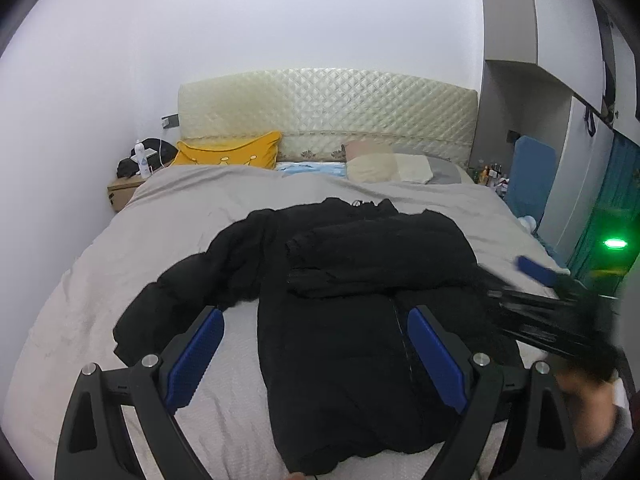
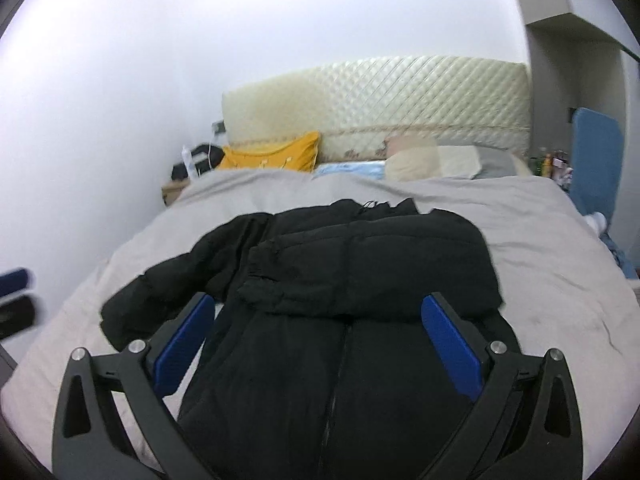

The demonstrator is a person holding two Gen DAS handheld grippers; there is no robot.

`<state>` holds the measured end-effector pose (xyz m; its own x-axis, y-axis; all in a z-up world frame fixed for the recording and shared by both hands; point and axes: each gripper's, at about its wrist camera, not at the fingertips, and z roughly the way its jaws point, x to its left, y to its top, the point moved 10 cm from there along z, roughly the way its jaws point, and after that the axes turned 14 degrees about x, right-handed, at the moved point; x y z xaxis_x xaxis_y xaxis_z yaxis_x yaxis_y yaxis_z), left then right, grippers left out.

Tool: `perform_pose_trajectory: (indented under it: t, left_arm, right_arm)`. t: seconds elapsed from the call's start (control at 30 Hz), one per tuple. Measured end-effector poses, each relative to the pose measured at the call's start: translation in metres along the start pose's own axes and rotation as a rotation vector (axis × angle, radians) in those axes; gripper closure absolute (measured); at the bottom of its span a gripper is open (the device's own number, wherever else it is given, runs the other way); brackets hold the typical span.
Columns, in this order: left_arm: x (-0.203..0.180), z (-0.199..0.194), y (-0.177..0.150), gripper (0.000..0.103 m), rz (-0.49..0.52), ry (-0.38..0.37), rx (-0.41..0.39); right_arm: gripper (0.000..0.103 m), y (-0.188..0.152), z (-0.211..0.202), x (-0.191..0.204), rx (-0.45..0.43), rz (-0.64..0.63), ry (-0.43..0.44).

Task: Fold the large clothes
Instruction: 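Fold the held sleeve across the jacket body with the right tool, release, then grasp the other jacket sleeve with the left tool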

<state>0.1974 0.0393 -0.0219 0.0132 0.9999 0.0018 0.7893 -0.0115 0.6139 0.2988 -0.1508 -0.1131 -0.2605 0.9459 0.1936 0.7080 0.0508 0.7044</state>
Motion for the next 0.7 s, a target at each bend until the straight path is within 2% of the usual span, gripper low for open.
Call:
perform_pose_trajectory:
  t: [0.13,0.37,0.53,0.7]
  left_arm:
    - [-0.014,0.015,-0.020,0.009,0.013,-0.030,0.014]
    - [-0.009,0.040,-0.054,0.009,-0.042,-0.105,0.042]
    - [0.035,0.065,-0.061,0.009,-0.153,-0.131,0.100]
    - [0.120,0.092,-0.057,0.010,-0.352,-0.159,0.185]
  right_arm:
    - [0.000,-0.028,-0.046,-0.007,-0.054,0.026,-0.009]
    - [0.000,-0.073,-0.070,-0.011,-0.091,0.018,-0.040]
    - [0.000,-0.099,-0.058,-0.014,-0.072,0.034,-0.035]
    - [0.000,-0.111,-0.036,-0.019,-0.007,0.034,-0.054]
